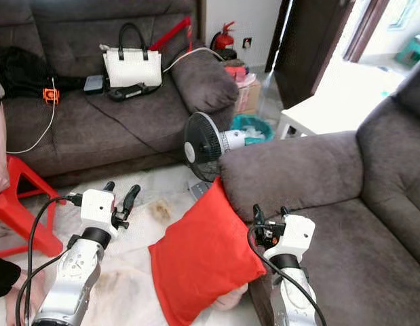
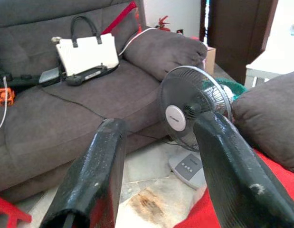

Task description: Move the pillow to the sofa from floor

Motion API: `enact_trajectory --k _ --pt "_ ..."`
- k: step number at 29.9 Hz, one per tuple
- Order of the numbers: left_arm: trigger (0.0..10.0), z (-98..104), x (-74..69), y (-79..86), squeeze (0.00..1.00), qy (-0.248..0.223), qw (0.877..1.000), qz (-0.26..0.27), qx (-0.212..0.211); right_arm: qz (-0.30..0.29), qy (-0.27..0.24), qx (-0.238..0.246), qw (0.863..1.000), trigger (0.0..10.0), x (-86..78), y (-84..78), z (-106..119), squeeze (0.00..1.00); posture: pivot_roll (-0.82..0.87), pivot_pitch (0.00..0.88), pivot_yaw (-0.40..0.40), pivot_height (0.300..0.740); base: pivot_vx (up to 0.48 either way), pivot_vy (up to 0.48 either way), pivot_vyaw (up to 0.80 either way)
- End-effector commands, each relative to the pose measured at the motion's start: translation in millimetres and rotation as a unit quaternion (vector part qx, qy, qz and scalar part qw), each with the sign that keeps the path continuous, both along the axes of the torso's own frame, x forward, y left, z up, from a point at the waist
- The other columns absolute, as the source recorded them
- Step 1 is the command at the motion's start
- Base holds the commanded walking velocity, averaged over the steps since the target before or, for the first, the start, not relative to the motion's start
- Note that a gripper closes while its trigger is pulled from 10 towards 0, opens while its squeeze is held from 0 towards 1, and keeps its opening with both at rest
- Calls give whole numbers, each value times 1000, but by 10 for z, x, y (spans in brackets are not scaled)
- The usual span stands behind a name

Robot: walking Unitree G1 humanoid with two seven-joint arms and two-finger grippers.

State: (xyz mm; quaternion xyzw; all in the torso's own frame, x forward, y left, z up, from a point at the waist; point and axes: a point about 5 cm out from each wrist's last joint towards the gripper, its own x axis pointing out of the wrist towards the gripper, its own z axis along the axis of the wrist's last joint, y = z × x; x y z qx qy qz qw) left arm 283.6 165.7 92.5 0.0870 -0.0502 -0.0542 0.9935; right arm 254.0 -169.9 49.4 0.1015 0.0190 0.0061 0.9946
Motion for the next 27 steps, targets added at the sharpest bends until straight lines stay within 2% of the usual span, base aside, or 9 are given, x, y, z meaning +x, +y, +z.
enact_trajectory --k 1,7,9,13,27 --pt "10000 6 17 -93 0 3 1000 -15 -6 -13 8 -4 1000 10000 -29 -86 -24 0 78 60 -57 740 285 0 0" --pt "10000 5 21 -107 0 4 1000 -19 -5 -13 9 -4 1000 10000 -26 -86 -27 0 80 60 -57 740 280 0 0" --pt "10000 -16 22 -138 0 14 999 -34 4 -13 10 -3 1000 10000 -25 -88 -29 0 80 61 -57 740 0 0 0" --pt "10000 -18 3 -186 0 14 999 -50 -7 -16 9 -3 1000 10000 -22 -96 -30 0 83 62 -57 740 0 0 0" --pt "10000 -24 -15 -229 0 15 998 -63 -7 -17 13 -4 1000 10000 -6 -106 -35 0 86 58 -58 740 0 0 0"
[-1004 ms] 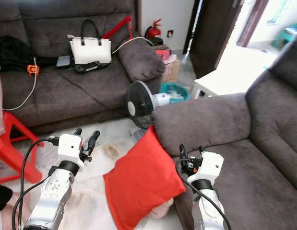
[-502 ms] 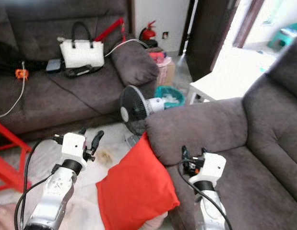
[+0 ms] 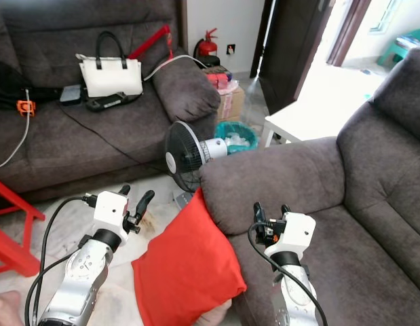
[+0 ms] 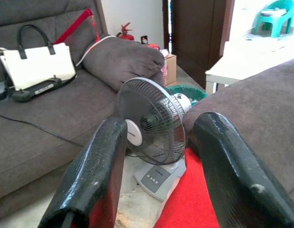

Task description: Move the pillow to the sofa from floor

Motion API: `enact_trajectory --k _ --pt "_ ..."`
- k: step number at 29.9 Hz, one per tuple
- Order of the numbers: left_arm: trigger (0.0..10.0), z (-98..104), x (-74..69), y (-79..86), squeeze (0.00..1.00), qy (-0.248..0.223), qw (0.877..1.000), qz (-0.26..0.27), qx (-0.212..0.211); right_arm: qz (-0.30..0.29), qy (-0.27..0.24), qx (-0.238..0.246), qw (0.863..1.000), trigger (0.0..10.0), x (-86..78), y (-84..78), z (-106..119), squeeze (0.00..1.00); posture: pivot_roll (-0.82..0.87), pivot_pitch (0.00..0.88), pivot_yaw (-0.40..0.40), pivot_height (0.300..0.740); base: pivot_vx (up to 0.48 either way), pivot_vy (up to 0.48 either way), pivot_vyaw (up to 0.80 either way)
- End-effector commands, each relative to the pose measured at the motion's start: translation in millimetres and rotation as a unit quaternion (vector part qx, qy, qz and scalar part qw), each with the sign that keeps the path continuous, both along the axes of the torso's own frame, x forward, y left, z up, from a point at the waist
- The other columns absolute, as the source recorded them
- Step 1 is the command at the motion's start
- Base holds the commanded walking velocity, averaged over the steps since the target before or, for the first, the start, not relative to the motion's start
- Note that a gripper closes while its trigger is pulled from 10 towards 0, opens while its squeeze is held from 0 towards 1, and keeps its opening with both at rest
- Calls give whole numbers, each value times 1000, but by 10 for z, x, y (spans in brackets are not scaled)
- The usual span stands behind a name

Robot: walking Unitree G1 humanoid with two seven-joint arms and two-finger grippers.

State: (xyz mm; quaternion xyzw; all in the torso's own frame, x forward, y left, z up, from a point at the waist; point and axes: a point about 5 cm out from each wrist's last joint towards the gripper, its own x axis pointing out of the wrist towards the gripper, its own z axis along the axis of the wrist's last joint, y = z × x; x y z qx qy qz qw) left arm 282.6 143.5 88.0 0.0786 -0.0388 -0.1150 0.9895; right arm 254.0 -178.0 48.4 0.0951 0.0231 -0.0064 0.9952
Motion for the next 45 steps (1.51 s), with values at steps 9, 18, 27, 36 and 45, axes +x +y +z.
enact_trajectory --k 9,18,27,36,45 --pt "10000 30 7 -6 0 -4 1000 -3 -2 -2 20 10 1000 10000 12 -1 -48 0 88 54 -58 726 0 0 0" --pt "10000 33 22 -8 0 -5 1000 1 -2 1 21 6 1000 10000 27 -1 -41 0 86 49 -61 666 0 0 0" --pt "10000 25 18 -12 0 -4 1000 2 -2 4 21 4 1000 10000 32 -2 -39 0 87 50 -66 617 0 0 0" --pt "10000 16 21 -14 0 -3 1000 4 -2 11 18 -4 1000 10000 21 -3 -40 0 83 54 -68 617 0 0 0" --pt "10000 3 17 -13 0 -1 1000 5 -3 17 20 -5 1000 10000 25 8 -41 0 85 55 -71 617 0 0 0"
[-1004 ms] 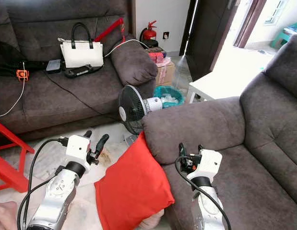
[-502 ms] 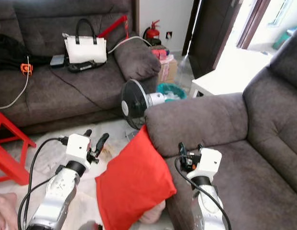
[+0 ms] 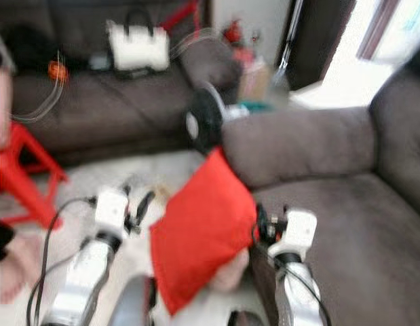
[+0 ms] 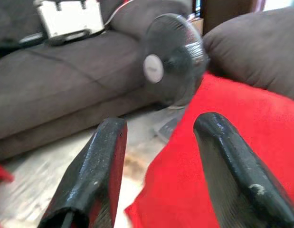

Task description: Move the pillow to the sofa from floor

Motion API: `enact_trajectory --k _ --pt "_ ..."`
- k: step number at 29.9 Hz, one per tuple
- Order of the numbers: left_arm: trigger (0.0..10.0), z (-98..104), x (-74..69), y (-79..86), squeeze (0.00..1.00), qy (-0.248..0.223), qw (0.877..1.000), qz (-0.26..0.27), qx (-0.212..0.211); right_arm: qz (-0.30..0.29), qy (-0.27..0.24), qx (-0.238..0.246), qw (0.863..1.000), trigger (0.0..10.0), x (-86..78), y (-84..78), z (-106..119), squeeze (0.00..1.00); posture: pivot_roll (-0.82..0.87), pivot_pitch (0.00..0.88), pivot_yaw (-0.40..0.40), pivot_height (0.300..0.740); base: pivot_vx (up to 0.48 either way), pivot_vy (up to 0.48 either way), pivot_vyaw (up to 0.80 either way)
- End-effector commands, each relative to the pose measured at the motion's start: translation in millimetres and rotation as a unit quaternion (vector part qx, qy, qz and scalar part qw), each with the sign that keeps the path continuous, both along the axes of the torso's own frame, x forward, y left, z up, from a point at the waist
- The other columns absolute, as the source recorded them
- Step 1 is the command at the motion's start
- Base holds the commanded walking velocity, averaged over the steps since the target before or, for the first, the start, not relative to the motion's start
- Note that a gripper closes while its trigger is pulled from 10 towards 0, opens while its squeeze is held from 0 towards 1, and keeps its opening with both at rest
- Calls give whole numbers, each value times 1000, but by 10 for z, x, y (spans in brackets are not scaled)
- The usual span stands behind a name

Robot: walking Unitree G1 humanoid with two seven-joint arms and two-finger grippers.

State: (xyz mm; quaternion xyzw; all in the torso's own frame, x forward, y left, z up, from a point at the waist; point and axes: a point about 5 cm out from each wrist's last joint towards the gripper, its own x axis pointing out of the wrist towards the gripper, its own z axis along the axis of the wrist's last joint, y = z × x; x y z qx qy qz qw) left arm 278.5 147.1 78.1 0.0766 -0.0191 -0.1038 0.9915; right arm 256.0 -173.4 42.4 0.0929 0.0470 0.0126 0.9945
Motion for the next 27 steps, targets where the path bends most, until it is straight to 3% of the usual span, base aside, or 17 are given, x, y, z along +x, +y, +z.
enact_trajectory --k 1,12,20,27 --pt "10000 102 56 -47 0 -20 1000 -8 -3 -3 -2 -3 1000 10000 5 -31 18 0 85 55 -71 617 0 0 0" --pt "10000 89 56 -42 0 -18 1000 -7 -4 4 11 -6 1000 10000 10 -23 -19 0 83 56 -72 617 0 0 0" --pt "10000 84 56 -49 0 -17 1000 -8 -3 12 15 -8 1000 10000 22 13 -30 0 84 57 -72 567 0 0 0" --pt "10000 81 54 -48 0 -16 1000 -8 -5 9 5 -4 1000 10000 7 4 -11 0 83 58 -73 567 0 0 0"
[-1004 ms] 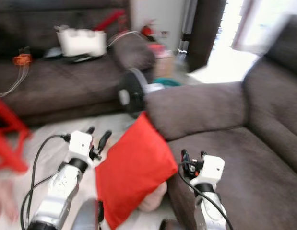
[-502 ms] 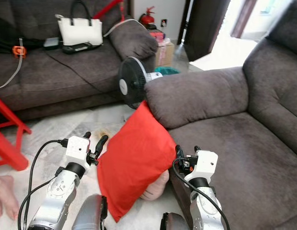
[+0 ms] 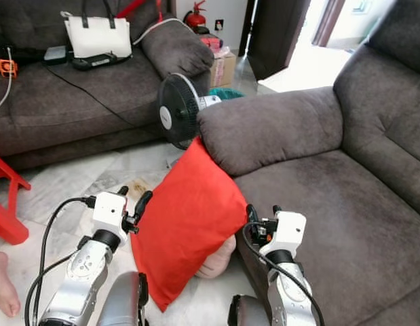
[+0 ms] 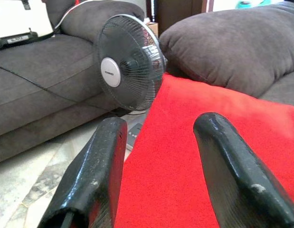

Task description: Move the pillow to the sofa from floor

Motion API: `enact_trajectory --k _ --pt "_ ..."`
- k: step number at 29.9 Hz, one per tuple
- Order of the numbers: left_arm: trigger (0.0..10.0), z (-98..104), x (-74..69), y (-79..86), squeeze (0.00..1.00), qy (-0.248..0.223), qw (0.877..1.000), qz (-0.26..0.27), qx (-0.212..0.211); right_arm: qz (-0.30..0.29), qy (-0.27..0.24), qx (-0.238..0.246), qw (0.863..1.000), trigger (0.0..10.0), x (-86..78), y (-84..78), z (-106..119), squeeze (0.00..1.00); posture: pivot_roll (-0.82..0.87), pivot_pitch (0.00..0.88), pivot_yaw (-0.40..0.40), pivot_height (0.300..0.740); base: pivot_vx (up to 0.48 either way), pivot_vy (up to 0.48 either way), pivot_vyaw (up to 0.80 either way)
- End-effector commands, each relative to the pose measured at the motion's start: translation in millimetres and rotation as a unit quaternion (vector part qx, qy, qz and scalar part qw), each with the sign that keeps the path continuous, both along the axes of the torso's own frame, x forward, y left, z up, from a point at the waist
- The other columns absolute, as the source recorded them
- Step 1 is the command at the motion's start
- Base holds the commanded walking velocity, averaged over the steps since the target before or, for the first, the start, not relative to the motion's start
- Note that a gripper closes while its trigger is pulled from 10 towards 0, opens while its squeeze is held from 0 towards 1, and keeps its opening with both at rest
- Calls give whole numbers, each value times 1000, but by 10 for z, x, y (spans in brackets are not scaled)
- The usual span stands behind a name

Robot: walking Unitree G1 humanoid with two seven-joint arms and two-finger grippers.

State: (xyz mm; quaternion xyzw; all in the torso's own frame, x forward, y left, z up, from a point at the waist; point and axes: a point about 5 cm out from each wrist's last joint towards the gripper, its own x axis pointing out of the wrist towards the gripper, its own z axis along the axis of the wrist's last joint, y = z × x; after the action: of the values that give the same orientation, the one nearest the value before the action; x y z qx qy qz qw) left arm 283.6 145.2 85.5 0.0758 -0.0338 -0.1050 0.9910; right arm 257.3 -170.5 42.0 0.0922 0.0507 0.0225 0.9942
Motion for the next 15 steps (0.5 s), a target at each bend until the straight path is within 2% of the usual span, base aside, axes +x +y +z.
enact_trajectory --k 1,8,11,15 --pt "10000 7 4 -28 0 -2 1000 -5 -3 -2 2 -4 1000 10000 -6 -28 -9 0 83 57 -73 567 0 0 0" --pt "10000 3 5 -30 0 -2 1000 -6 -1 1 4 -6 1000 10000 -6 -23 -17 0 83 57 -72 567 0 0 0" --pt "10000 0 7 -30 0 -1 1000 -6 -1 7 2 -16 1000 10000 -5 -16 -11 0 84 56 -72 567 260 0 0" --pt "10000 -4 7 -31 0 0 1000 -6 -1 18 -2 -19 1000 10000 -6 8 -4 0 83 56 -73 567 263 0 702"
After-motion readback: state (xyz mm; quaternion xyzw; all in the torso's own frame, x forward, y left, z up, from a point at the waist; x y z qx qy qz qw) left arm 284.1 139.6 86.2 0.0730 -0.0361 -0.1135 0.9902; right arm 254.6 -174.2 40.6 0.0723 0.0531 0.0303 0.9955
